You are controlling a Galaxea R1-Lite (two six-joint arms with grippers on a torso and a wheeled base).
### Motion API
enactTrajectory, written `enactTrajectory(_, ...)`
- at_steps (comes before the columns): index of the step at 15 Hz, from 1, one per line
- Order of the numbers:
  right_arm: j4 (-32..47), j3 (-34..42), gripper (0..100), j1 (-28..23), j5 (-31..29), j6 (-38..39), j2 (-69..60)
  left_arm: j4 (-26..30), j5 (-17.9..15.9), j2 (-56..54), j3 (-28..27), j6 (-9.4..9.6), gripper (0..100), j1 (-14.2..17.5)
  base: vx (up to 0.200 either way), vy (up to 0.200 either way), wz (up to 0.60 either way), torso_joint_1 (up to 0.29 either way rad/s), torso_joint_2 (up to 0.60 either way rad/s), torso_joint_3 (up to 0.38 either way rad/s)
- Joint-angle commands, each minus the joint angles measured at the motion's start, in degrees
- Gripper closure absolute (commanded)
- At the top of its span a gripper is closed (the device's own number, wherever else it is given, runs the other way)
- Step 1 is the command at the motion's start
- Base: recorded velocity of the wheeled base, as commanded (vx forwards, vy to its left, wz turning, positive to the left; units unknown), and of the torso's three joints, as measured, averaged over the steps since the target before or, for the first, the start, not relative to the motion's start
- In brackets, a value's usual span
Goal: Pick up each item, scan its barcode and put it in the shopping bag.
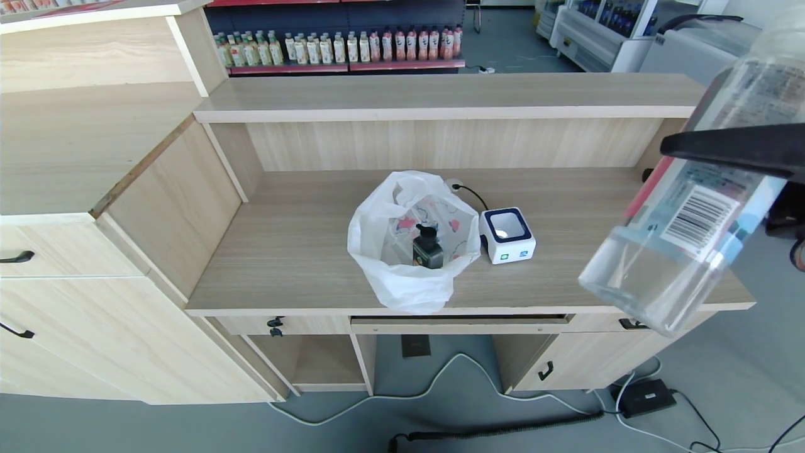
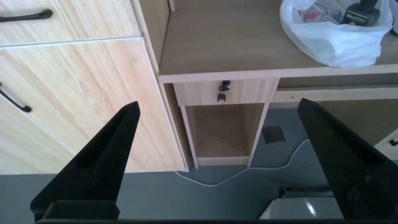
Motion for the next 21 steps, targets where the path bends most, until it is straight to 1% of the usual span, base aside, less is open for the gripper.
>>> enactTrajectory(1,0.0,1.4,100,3.9,-1.2,-0.7,-2.4,0.0,0.0,0.0,0.0,-0.01,0,0.0,0.000,0.000,0.00,0.000,0.00,0.000)
enactTrajectory(3,0.0,5.3,100,4.7,-2.1,-3.5,-4.8,0.0,0.0,0.0,0.0,-0.01,0,0.0,0.000,0.000,0.00,0.000,0.00,0.000)
enactTrajectory(4,0.0,7.2,100,4.7,-1.9,-3.6,-6.5,0.0,0.0,0.0,0.0,-0.01,0,0.0,0.000,0.000,0.00,0.000,0.00,0.000)
enactTrajectory(10,1.0,8.3,100,4.7,-2.2,-4.1,-7.8,0.0,0.0,0.0,0.0,-0.01,0,0.0,0.000,0.000,0.00,0.000,0.00,0.000)
enactTrajectory(12,2.0,9.2,100,4.7,-2.3,-6.3,-7.4,0.0,0.0,0.0,0.0,-0.01,0,0.0,0.000,0.000,0.00,0.000,0.00,0.000)
enactTrajectory(14,4.4,9.1,100,4.8,-2.3,-8.6,-7.5,0.0,0.0,0.0,0.0,-0.01,0,0.0,0.000,0.000,0.00,0.000,0.00,0.000)
enactTrajectory(15,4.4,9.0,100,4.9,-2.3,-8.9,-7.4,0.0,0.0,0.0,0.0,-0.01,0,0.0,0.000,0.000,0.00,0.000,0.00,0.000)
enactTrajectory(18,4.3,7.6,100,6.1,-2.2,-8.8,-7.2,0.0,0.0,0.0,0.0,-0.01,0,0.0,0.000,0.000,0.00,0.000,0.00,0.000)
enactTrajectory(20,4.5,4.7,100,7.9,-2.0,-8.4,-6.9,0.0,0.0,0.0,0.0,-0.01,0,0.0,0.000,0.000,0.00,0.000,0.00,0.000)
enactTrajectory(21,4.6,4.7,100,8.5,-1.9,-8.3,-6.9,0.0,0.0,0.0,0.0,-0.01,0,0.0,0.000,0.000,0.00,0.000,0.00,0.000)
